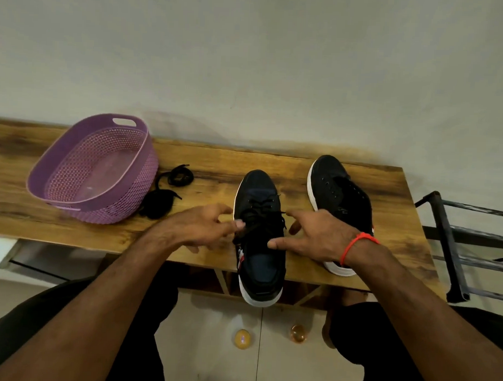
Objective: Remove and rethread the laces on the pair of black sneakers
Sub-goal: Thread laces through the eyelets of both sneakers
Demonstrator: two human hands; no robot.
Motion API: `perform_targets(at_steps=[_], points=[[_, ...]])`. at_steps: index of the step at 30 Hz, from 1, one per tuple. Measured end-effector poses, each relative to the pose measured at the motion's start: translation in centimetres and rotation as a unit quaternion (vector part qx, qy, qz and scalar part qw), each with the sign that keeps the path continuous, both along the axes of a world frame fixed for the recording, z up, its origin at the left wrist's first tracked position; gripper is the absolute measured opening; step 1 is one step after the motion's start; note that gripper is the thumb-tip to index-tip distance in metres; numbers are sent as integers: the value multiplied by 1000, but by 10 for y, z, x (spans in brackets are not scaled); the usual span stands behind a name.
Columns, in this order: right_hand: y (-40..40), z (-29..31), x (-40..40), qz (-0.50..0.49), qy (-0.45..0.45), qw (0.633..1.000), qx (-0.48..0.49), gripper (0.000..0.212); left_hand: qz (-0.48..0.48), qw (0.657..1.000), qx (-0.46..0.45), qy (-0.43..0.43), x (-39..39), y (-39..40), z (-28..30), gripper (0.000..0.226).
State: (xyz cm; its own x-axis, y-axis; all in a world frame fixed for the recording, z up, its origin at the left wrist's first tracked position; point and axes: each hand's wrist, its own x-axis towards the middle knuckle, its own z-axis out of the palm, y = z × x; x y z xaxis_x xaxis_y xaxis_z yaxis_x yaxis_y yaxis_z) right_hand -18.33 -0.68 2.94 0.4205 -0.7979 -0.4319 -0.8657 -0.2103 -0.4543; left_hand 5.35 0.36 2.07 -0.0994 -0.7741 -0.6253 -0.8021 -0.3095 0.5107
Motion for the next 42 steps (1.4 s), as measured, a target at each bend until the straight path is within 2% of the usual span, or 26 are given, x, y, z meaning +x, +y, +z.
perform_targets(at_steps=[2, 5, 14, 22, 35, 42], points=[[6, -4, 6, 12, -4, 1000, 22, 63, -63, 996, 58, 0, -4, 10, 3, 80], [9, -16, 14, -14, -30, 999, 25, 49, -106, 994, 37, -13, -17, 22, -2, 79], [-2, -33, 21, -107, -136, 984, 47, 47, -43, 999, -20, -9, -20, 18, -7, 74], [-6, -45, 34, -173, -265, 945, 84, 51, 6, 995, -97, -22, -18, 4, -17, 69], [-11, -52, 36, -142, -252, 956, 43, 44, 7, 991, -135, 19, -16, -2, -25, 56], [-19, -50, 40, -155, -270, 950, 42, 41, 21, 987, -157, 19, -16, -8, -27, 65]])
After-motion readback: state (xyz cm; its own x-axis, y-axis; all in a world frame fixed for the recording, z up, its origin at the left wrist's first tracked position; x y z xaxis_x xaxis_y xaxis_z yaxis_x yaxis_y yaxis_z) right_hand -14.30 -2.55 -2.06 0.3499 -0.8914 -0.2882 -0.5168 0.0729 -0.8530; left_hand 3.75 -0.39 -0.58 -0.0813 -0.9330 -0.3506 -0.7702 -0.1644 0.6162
